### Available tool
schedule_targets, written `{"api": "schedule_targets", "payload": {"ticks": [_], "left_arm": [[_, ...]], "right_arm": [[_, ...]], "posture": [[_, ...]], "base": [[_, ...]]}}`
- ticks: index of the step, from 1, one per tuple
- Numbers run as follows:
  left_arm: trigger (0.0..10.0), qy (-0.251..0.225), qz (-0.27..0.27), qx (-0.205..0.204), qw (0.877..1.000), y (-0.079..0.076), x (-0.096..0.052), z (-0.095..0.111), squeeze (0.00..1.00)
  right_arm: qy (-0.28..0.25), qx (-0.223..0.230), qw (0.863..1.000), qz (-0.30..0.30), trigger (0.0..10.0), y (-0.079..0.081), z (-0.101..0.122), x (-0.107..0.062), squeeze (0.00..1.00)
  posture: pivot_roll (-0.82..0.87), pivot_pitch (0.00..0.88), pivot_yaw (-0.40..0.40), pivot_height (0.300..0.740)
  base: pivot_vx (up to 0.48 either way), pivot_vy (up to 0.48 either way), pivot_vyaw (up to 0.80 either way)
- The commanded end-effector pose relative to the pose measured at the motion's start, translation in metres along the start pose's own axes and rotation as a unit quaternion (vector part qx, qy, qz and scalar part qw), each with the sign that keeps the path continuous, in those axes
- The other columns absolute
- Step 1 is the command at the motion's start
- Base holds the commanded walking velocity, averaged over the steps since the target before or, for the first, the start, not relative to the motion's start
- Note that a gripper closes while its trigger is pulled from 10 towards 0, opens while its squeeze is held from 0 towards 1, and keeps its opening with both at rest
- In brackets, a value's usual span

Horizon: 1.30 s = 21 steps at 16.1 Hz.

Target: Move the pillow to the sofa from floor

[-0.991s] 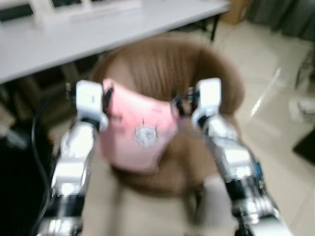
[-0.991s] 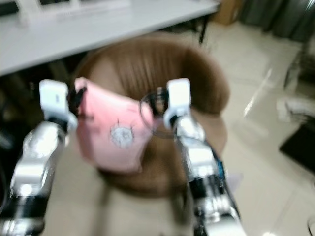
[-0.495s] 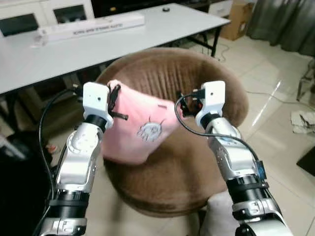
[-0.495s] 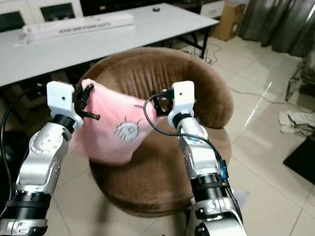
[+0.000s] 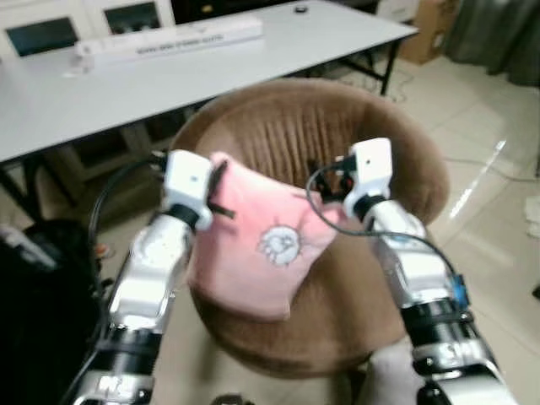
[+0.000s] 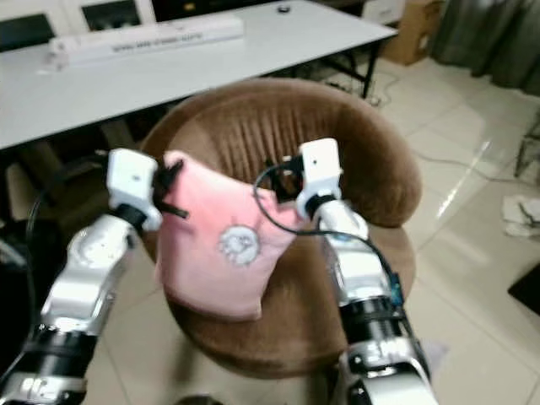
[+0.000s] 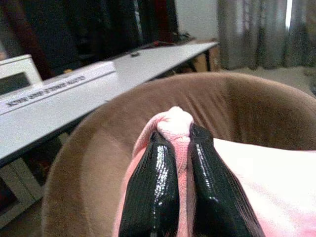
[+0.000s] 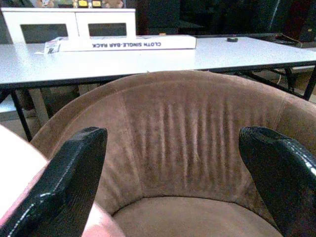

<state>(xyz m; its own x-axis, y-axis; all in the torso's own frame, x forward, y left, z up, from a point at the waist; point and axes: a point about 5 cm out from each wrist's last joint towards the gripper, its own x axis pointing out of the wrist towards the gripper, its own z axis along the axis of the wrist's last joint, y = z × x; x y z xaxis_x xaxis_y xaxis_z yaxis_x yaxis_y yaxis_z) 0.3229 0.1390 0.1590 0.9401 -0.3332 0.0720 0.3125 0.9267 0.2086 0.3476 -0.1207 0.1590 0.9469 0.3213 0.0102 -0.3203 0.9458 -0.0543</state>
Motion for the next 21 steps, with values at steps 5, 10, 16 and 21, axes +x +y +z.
{"api": "schedule_targets", "payload": {"ticks": [5, 10, 16, 21], "left_arm": [[10.0, 0.009, -0.045, 0.005, 0.999, -0.009, 0.028, 0.001, 0.0], [10.0, 0.037, -0.049, 0.013, 0.998, -0.01, 0.046, -0.011, 0.0], [10.0, 0.014, -0.027, -0.02, 0.999, -0.003, 0.073, 0.004, 0.0], [10.0, -0.021, 0.003, -0.028, 0.999, 0.001, 0.079, 0.018, 0.0]], "right_arm": [[-0.011, -0.034, 0.995, 0.096, 10.0, 0.004, 0.007, -0.011, 0.0], [0.003, -0.054, 0.989, 0.136, 10.0, 0.007, 0.004, -0.028, 0.0], [0.01, -0.058, 0.987, 0.15, 10.0, 0.002, 0.015, -0.064, 0.0], [0.023, -0.029, 0.996, 0.075, 10.0, -0.006, 0.011, -0.074, 0.0]], "posture": [[0.04, 0.0, 0.017, 0.74], [-0.01, 0.0, 0.002, 0.74], [-0.12, 0.0, 0.002, 0.74], [-0.11, 0.0, 0.0, 0.74]], "base": [[0.0, 0.0, 0.0], [0.0, 0.0, 0.0], [0.0, 0.0, 0.0], [0.0, 0.0, 0.0]]}}
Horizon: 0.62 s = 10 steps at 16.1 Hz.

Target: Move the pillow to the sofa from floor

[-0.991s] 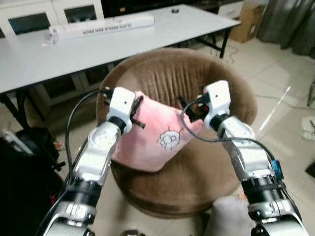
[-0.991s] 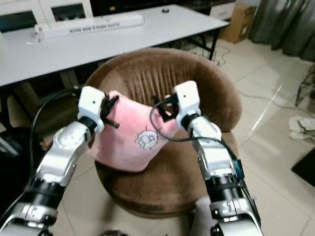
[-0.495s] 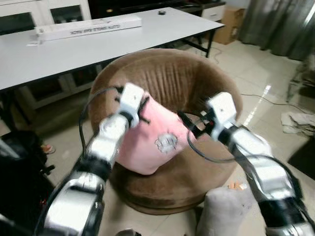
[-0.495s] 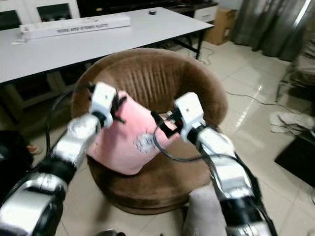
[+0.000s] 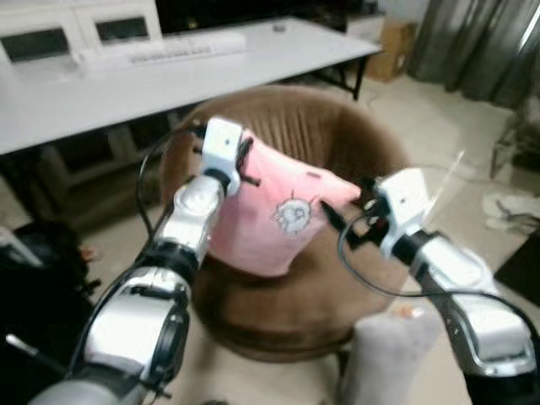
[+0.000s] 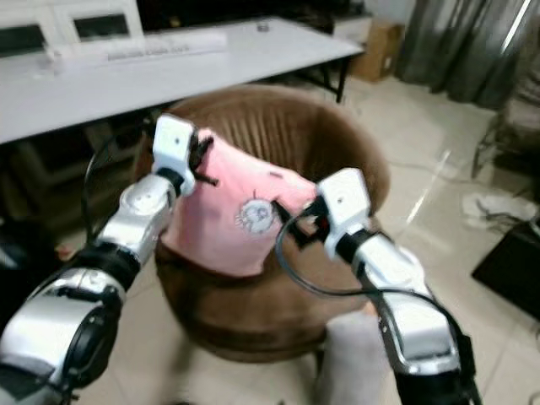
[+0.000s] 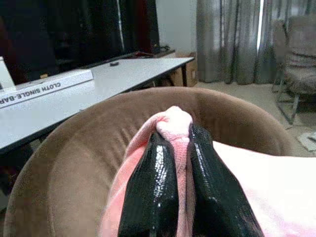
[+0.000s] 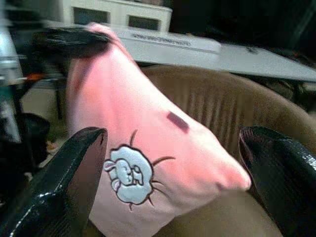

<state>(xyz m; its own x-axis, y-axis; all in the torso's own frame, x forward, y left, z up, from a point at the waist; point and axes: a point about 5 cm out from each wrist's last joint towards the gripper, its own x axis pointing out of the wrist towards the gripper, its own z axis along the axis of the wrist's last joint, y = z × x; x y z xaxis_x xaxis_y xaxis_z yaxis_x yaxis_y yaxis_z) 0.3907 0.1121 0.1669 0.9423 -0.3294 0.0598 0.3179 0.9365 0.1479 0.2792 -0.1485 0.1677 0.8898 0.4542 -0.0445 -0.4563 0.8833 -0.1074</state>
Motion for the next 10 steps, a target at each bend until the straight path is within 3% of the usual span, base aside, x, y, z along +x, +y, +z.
{"api": "schedule_targets", "payload": {"ticks": [1, 3, 6, 10], "left_arm": [[10.0, -0.063, -0.011, 0.009, 0.998, -0.002, 0.0, 0.022, 0.0], [10.0, -0.066, -0.011, 0.029, 0.997, -0.002, -0.009, 0.022, 0.0], [10.0, -0.068, -0.003, 0.033, 0.997, -0.006, -0.053, 0.007, 0.0], [10.0, -0.078, 0.005, 0.032, 0.996, -0.01, -0.082, 0.014, 0.0]], "right_arm": [[0.008, 0.019, 0.999, -0.05, 10.0, -0.009, -0.003, 0.001, 0.0], [0.009, 0.036, 0.996, -0.078, 10.0, -0.013, -0.006, 0.002, 0.0], [0.014, 0.081, 0.987, -0.14, 10.0, -0.019, -0.016, 0.011, 0.0], [0.036, 0.092, 0.978, -0.185, 10.0, -0.018, -0.033, 0.011, 0.0]], "posture": [[-0.08, 0.0, 0.002, 0.74], [-0.06, 0.0, 0.003, 0.74], [0.02, 0.0, 0.007, 0.74], [0.06, 0.0, 0.044, 0.74]], "base": [[0.0, 0.0, 0.0], [0.0, 0.0, 0.0], [0.0, 0.0, 0.0], [0.0, 0.0, 0.0]]}}
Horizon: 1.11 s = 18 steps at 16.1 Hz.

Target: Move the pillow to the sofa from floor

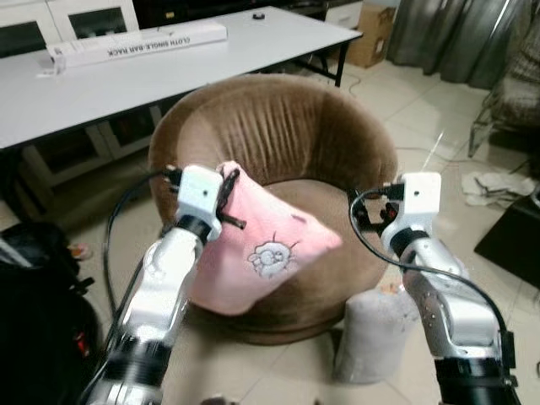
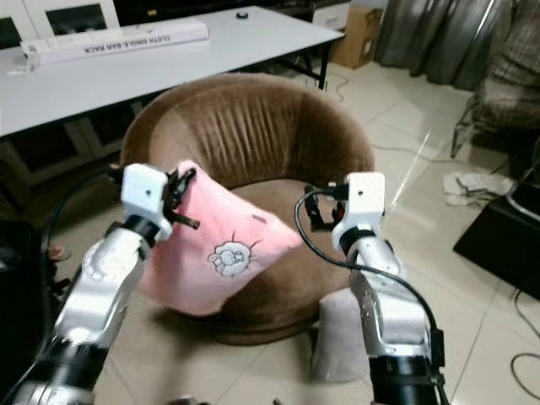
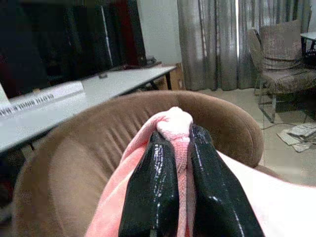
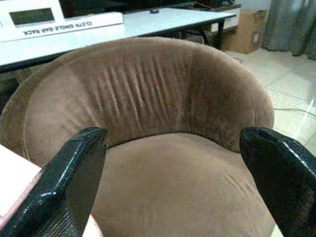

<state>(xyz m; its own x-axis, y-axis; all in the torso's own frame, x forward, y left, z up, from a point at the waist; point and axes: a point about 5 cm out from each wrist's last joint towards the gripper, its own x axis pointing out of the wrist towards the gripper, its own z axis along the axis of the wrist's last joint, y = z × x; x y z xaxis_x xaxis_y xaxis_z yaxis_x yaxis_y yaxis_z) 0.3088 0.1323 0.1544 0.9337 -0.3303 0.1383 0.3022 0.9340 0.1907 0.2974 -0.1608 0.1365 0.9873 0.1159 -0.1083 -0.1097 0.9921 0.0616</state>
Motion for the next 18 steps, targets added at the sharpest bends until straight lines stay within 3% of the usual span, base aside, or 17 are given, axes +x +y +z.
{"api": "schedule_targets", "payload": {"ticks": [1, 4, 8, 18], "left_arm": [[10.0, -0.033, 0.003, 0.012, 0.999, 0.0, 0.0, 0.021, 0.0], [10.0, -0.023, -0.004, 0.007, 1.0, -0.006, -0.003, 0.025, 0.0], [10.0, -0.017, -0.006, -0.005, 1.0, -0.009, -0.001, 0.027, 0.0], [10.0, 0.004, 0.021, -0.019, 1.0, -0.008, -0.009, 0.017, 0.0]], "right_arm": [[0.003, -0.01, 1.0, -0.008, 10.0, -0.001, -0.003, -0.003, 0.0], [0.015, 0.001, 1.0, -0.024, 10.0, 0.001, -0.014, -0.013, 0.0], [0.005, -0.013, 1.0, -0.018, 10.0, 0.004, -0.009, -0.011, 0.0], [-0.007, -0.05, 0.999, 0.015, 10.0, 0.013, 0.005, -0.001, 0.0]], "posture": [[0.06, 0.0, 0.044, 0.74], [0.04, 0.0, 0.076, 0.74], [0.02, 0.0, 0.088, 0.74], [0.02, 0.0, 0.032, 0.74]], "base": [[0.0, 0.0, 0.0], [0.087, 0.0, 0.0], [0.293, 0.0, 0.0], [0.356, 0.0, 0.0]]}}
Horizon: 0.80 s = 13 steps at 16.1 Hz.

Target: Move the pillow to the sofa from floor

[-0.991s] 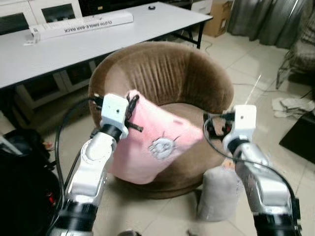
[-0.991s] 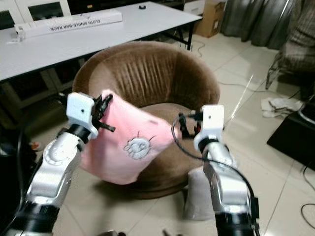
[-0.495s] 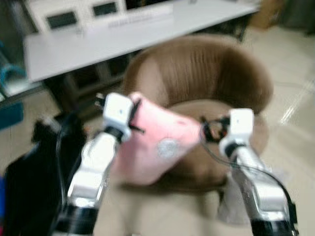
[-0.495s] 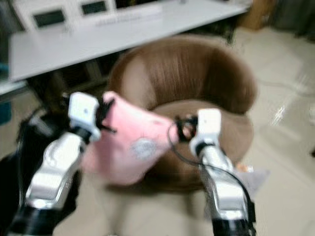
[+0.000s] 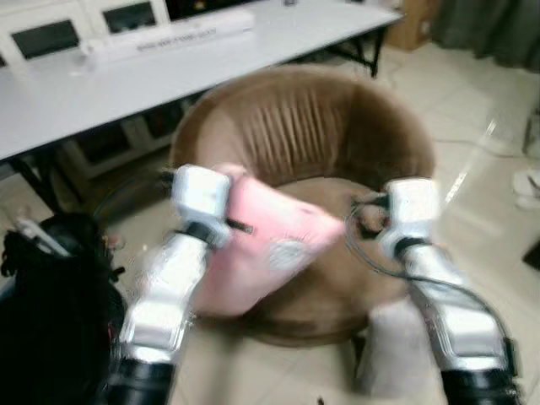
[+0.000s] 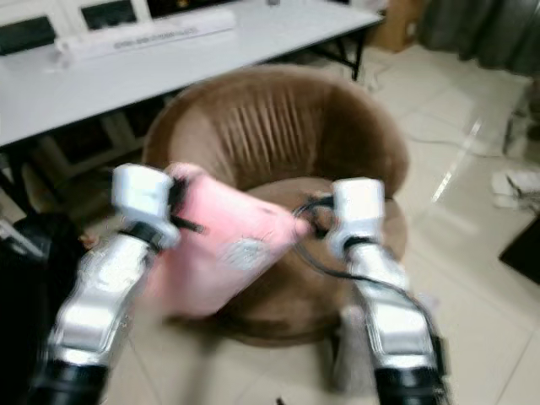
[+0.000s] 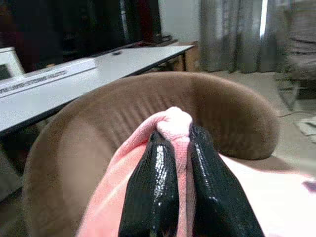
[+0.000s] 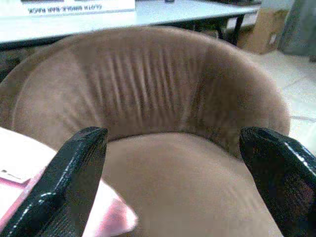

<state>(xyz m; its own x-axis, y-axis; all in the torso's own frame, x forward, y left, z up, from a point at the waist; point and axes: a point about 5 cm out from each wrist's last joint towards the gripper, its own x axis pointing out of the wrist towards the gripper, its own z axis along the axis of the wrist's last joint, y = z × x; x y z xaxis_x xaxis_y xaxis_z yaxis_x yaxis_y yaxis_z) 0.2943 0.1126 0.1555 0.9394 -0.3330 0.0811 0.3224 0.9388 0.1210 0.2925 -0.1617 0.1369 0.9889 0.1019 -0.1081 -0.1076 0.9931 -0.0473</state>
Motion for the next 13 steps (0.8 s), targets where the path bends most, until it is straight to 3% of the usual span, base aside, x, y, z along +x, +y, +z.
{"api": "schedule_targets", "payload": {"ticks": [1, 13], "left_arm": [[10.0, -0.025, 0.025, 0.016, 0.999, 0.0135, -0.0031, 0.0108, 0.0], [10.0, -0.021, 0.025, 0.014, 0.999, 0.0102, -0.0034, 0.0078, 0.0]], "right_arm": [[-0.008, 0.004, 1.0, 0.022, 10.0, 0.012, 0.0068, 0.0036, 0.0], [0.0, -0.011, 0.999, 0.03, 10.0, 0.0122, 0.0057, 0.0052, 0.0]], "posture": [[0.02, 0.0, 0.032, 0.74], [0.02, 0.0, 0.015, 0.74]], "base": [[0.364, 0.0, 0.0], [0.361, 0.0, -0.08]]}}
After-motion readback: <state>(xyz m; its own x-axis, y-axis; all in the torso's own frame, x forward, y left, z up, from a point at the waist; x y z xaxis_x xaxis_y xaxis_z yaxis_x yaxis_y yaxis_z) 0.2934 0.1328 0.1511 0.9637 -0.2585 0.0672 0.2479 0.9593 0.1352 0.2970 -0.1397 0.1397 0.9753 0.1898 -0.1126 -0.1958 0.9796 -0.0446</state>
